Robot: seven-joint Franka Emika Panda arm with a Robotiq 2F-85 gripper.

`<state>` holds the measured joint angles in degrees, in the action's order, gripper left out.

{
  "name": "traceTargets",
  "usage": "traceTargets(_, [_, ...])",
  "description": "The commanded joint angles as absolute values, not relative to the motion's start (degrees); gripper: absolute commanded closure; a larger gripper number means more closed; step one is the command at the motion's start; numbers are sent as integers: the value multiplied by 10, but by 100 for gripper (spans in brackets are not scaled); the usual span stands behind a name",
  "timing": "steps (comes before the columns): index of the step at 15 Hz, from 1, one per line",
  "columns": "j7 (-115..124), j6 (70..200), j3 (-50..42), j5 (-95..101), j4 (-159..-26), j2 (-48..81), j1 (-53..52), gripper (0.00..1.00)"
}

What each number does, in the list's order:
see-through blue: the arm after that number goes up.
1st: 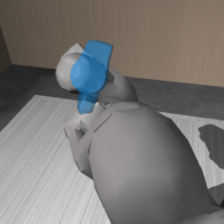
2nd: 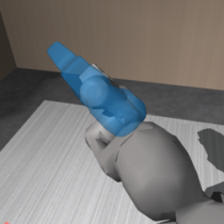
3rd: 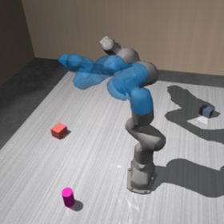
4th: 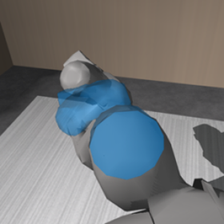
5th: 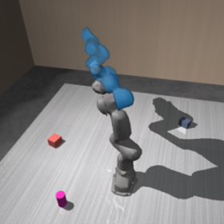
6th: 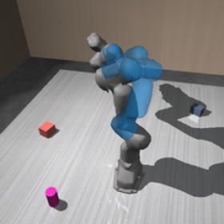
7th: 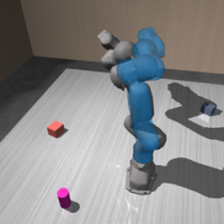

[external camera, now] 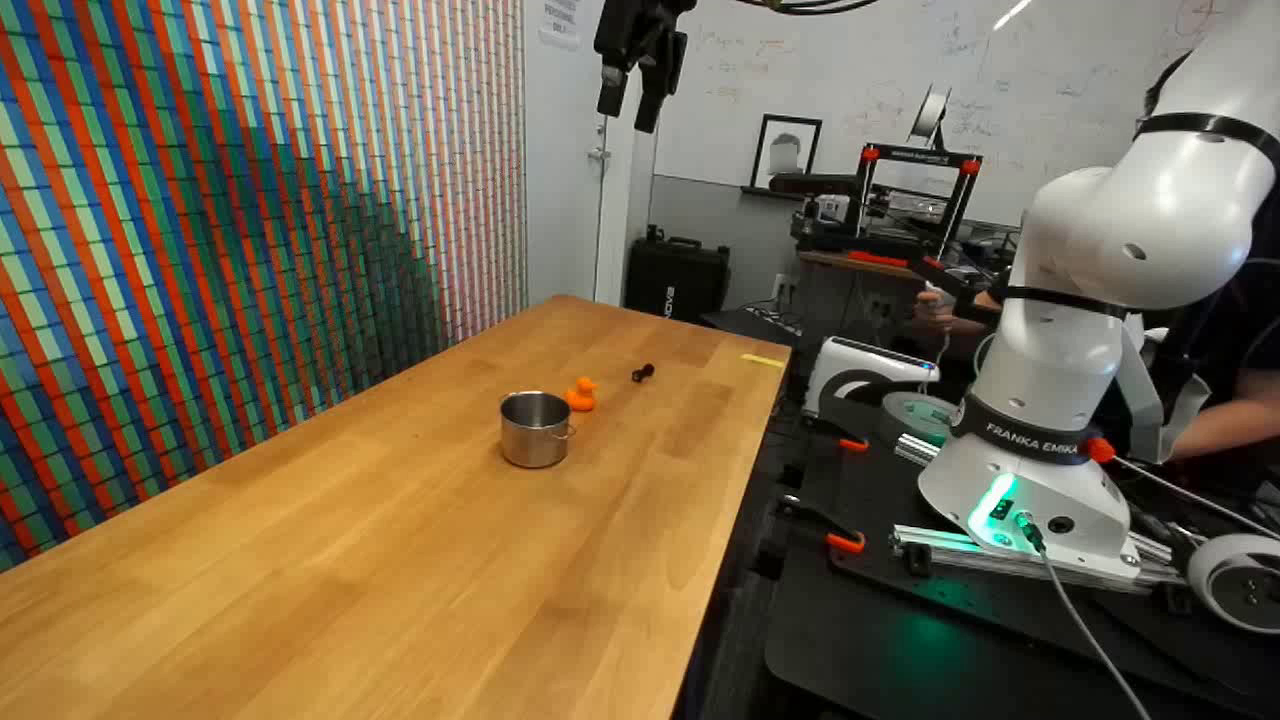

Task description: Put the orange duck in the pot

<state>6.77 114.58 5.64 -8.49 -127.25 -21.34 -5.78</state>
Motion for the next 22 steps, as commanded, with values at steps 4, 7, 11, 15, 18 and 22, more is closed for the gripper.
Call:
traceTargets(4, [64, 1158, 44, -86, -1218, -141, -43, 0])
traceTargets(7, [65, 1190, 22, -79, -1157, -58, -19, 0])
traceTargets(11, [65, 1228, -5, -76, -1067, 56, 6, 0])
traceTargets(15, [45, 1242, -12, -56, -1062, 106, 12, 0])
traceTargets(18, [21, 1245, -5, -59, -1087, 113, 8, 0])
traceTargets(22, [9, 1259, -3, -44, -1130, 113, 5, 0])
